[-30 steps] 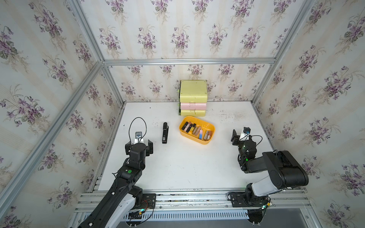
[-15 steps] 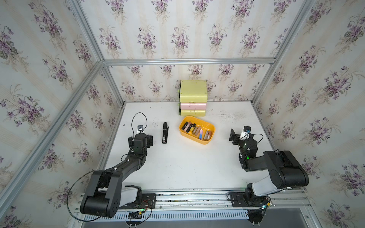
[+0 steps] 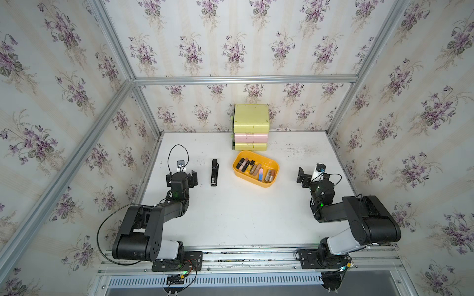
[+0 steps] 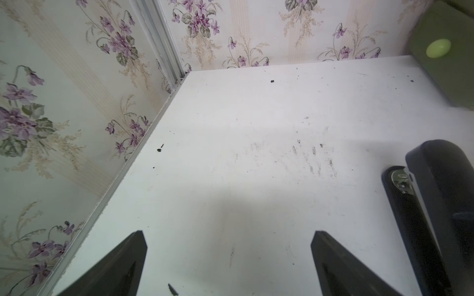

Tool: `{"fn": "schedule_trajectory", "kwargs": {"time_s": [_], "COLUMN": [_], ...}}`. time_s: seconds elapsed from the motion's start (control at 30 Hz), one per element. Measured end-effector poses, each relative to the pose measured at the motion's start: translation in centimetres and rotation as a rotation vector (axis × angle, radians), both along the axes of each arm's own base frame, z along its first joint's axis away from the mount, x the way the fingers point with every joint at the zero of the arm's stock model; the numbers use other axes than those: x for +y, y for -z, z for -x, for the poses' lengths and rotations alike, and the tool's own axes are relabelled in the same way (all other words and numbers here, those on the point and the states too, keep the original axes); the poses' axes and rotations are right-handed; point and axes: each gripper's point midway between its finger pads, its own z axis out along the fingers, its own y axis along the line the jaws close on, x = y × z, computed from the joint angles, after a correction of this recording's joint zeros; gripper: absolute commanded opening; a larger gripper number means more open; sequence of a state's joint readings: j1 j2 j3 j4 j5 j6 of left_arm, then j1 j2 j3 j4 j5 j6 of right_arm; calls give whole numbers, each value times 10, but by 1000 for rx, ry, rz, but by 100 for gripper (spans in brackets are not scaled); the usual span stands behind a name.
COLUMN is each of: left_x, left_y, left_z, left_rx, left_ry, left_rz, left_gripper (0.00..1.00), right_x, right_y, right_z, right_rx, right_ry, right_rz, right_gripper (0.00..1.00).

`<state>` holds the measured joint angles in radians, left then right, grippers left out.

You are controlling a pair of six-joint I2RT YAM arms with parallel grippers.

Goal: Put the lipstick into the storage box
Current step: Reset both arms

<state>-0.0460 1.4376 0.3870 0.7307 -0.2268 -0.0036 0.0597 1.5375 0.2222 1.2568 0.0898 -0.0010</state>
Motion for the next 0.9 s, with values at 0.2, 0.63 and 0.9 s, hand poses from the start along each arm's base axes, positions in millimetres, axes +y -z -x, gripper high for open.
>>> {"fn": "schedule_trajectory", "kwargs": {"time_s": [0.2,0.63,0.9], "left_x": [-7,-2,-2], "left_y": [20,5,8], "left_z": [3,-10,-9], "left_rx": [25,-17,-3], "left_ry": [50,50,49], "left_rz": [-3,18,20], "left_gripper": [100,100,100], "right_x": [0,0,2], "right_y": [0,0,0], "right_z": [0,0,-1], "right_rx": [0,0,1], "right_ry": [0,0,-37], "right_rz": [0,0,-6], "right_gripper": [100,100,100]}}
